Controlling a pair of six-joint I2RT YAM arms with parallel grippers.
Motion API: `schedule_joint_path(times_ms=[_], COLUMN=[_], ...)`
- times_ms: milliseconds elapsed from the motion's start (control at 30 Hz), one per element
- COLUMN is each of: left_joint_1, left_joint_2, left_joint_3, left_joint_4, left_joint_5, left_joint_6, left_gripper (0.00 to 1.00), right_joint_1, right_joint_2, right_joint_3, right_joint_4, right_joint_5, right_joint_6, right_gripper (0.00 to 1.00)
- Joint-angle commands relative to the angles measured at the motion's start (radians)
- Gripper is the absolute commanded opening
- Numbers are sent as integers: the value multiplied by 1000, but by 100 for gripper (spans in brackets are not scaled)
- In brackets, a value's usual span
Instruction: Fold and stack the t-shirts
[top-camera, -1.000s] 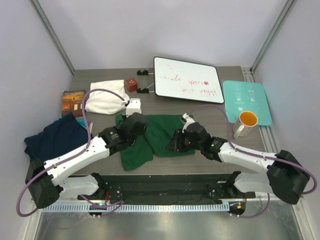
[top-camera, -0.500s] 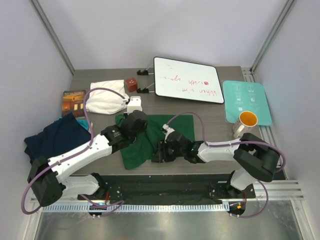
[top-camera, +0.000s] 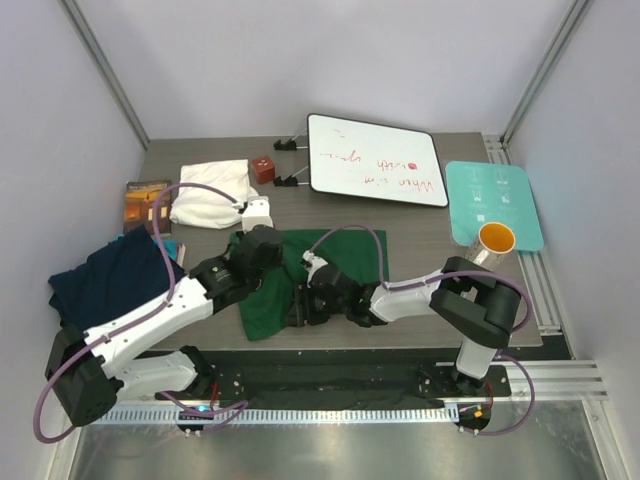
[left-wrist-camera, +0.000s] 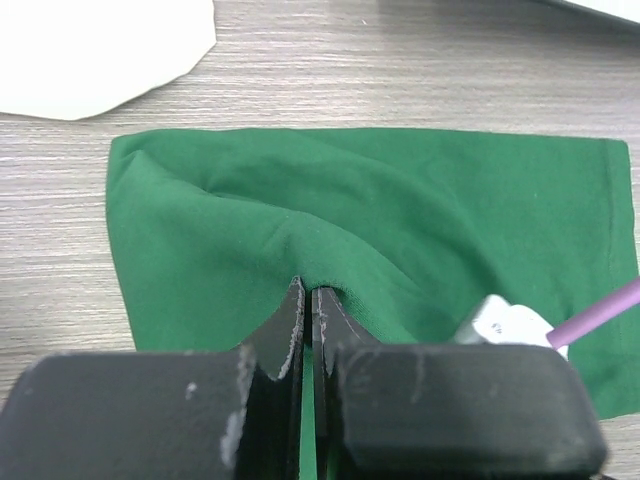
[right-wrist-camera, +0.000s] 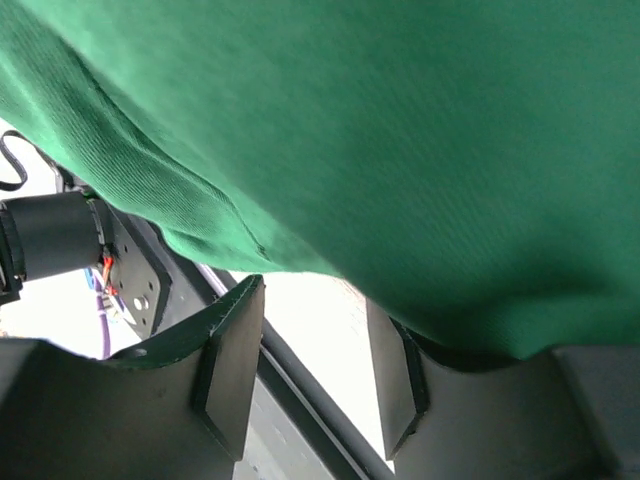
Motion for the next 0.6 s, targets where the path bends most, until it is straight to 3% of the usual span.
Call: schedule_joint_path(times_ms=[0,467,567], left_joint_1=[17,32,38], left_joint_2=[-54,-86,-99], left_joint_3=[-8,-31,-34], left_joint_4=[16,2,-13], left_joint_5=[-20,-2,-7], left_joint_6=[-4,-2,-1], left_gripper=[0,0,0], right_joint_1=[31,53,53], right_joint_2=[45,157,199], right_joint_3=[50,148,187], right_joint_4=[14,-26,-39], right_joint_5=[51,93,87], right_joint_6=[-24,-45,-50], right_gripper=[52,60,50])
